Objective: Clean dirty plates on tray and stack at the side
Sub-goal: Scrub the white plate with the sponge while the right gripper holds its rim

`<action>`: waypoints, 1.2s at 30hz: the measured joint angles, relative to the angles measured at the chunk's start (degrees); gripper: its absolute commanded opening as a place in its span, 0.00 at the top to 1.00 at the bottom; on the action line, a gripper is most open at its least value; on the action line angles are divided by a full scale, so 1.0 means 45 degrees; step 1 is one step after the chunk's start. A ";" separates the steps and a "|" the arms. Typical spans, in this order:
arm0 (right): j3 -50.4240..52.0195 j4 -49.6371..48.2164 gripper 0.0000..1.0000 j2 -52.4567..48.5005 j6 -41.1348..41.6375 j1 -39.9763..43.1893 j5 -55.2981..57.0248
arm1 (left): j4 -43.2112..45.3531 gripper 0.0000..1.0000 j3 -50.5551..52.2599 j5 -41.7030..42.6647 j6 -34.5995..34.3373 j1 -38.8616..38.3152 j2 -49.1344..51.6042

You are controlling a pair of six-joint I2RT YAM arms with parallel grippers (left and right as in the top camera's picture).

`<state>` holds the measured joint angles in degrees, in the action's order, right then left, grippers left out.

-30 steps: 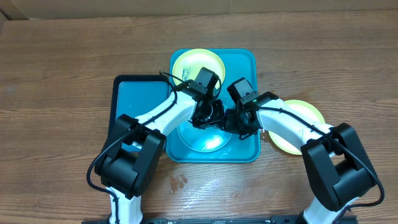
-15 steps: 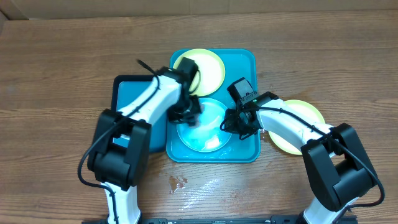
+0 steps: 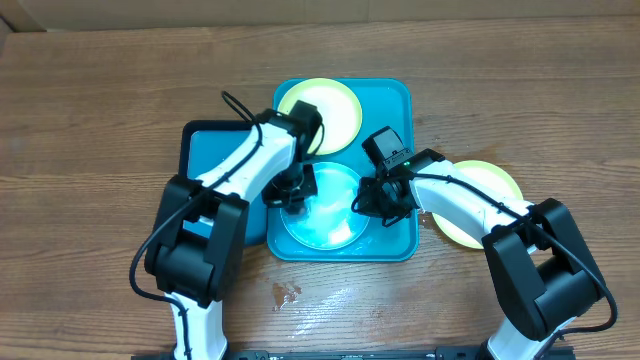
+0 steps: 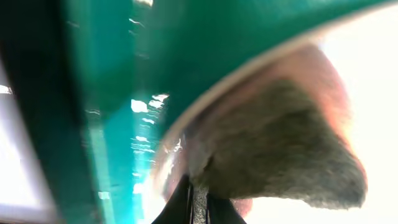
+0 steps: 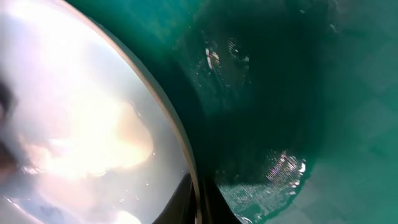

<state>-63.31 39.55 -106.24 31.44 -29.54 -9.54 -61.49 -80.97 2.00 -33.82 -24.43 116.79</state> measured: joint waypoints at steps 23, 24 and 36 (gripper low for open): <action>0.0024 0.0248 0.96 0.0073 -0.0335 0.0151 0.0408 | 0.1598 0.96 0.0695 0.4201 -0.0549 -0.2297 -0.0092; 0.0024 0.0248 0.96 0.0073 -0.0335 0.0151 0.0413 | 0.1632 0.96 0.0719 0.4255 -0.0597 -0.2293 -0.0092; 0.0024 0.0253 0.96 0.0073 -0.0418 0.0160 0.0403 | 0.1617 0.96 0.0850 0.4770 -0.0879 -0.2215 -0.0092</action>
<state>-63.20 40.69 -105.91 29.56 -28.82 -7.73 -54.22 -77.14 23.46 -37.78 -34.39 116.38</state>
